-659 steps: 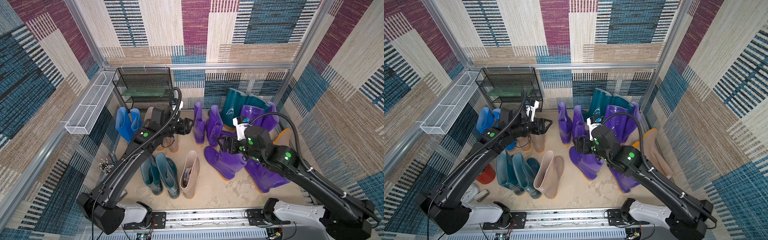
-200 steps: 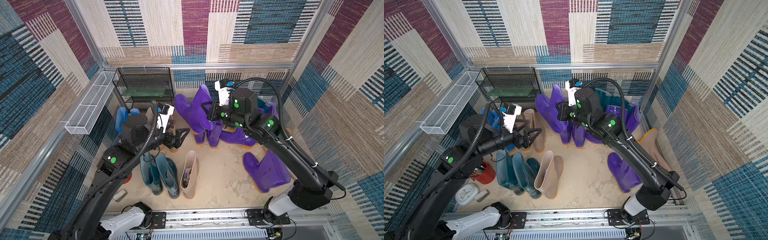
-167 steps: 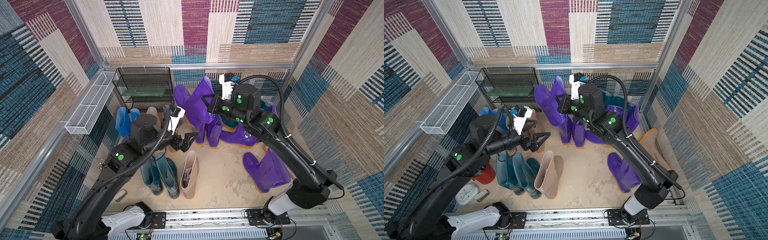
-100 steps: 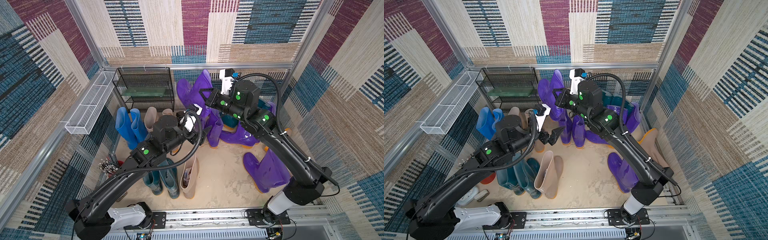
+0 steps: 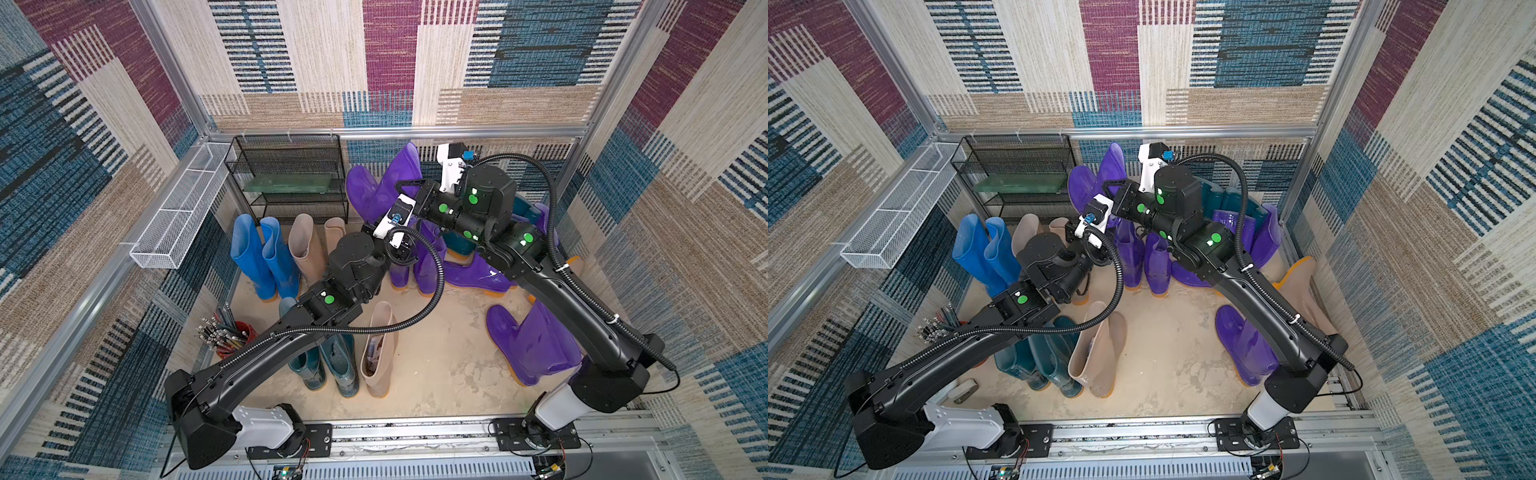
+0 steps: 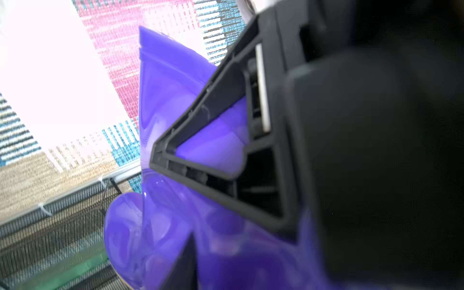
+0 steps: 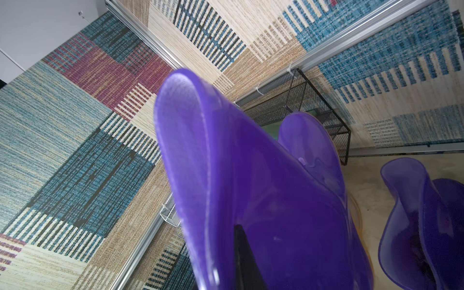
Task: Match and arrange rain boots in pairs
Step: Adjust the rain boot, then place the rain boot at the center of the board.
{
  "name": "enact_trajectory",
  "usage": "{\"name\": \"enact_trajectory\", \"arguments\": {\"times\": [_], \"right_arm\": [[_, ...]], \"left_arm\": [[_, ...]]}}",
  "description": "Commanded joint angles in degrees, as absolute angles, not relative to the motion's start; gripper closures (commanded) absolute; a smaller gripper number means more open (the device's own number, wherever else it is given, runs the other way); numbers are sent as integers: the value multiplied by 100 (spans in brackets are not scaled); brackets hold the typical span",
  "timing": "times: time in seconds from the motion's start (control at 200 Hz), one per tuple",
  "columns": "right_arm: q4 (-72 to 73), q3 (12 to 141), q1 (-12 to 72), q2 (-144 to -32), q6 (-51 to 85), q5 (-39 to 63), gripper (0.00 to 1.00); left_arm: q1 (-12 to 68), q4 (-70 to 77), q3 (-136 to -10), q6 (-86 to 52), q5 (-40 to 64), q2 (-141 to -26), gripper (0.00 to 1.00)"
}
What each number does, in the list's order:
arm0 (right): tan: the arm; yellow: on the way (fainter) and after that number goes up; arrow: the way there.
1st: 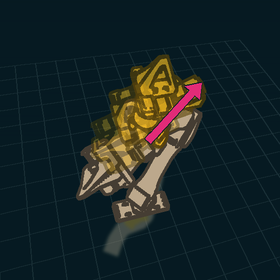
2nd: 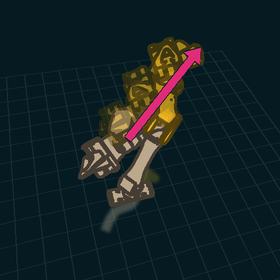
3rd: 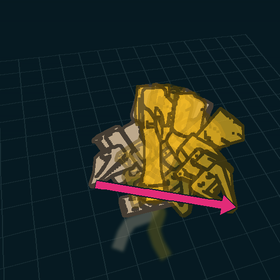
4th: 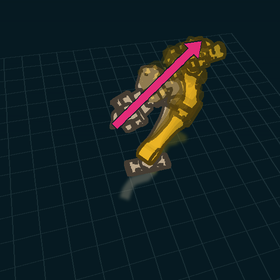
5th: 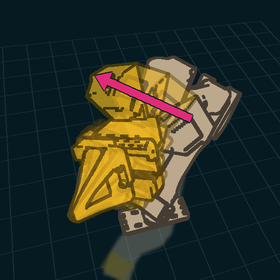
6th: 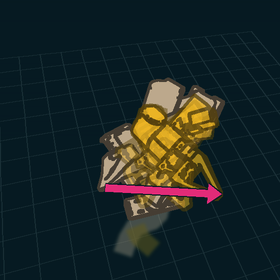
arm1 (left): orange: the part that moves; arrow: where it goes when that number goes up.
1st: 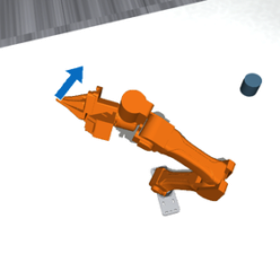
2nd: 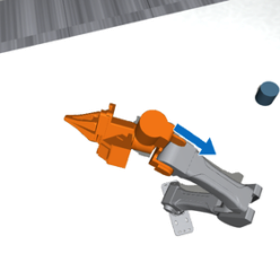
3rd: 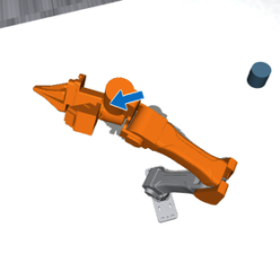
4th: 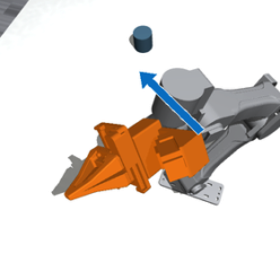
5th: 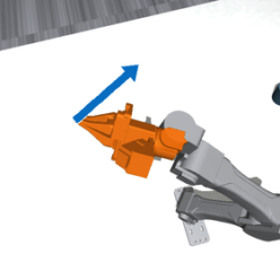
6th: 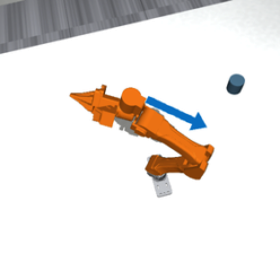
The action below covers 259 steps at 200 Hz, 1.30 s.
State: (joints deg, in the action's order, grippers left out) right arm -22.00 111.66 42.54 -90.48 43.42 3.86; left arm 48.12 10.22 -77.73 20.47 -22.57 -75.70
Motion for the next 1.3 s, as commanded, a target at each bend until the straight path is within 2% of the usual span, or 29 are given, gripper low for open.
{"name": "enact_trajectory", "arguments": {"times": [0.0,0.025,0.11,0.24,0.586,0.721,0.992,1.292], "right_arm": [[-1648,11185,4197,-8789,4019,796,64],[-1748,11272,4149,-8801,3944,833,52],[-2143,11674,3891,-8898,3688,951,36],[-2309,11792,3299,-8770,3580,1087,22],[-2175,11024,2057,-8196,3560,1628,20],[-1871,10334,1910,-7942,3603,1735,21],[-1770,9536,1758,-7714,3454,1973,21],[-1780,8866,1547,-7444,3254,2085,21]], "left_arm": [[4584,1102,-8006,1974,-2726,-7559,100],[4567,1028,-8053,1958,-2631,-7553,100],[4499,697,-8291,1794,-2536,-7526,100],[4244,136,-8587,1413,-2332,-7562,100],[3969,-223,-9016,1354,-1848,-7602,100],[3956,-577,-9501,1371,-1945,-7815,100],[3602,-617,-9481,1100,-2275,-8042,100],[3555,-738,-9935,701,-1523,-7974,100]]}}
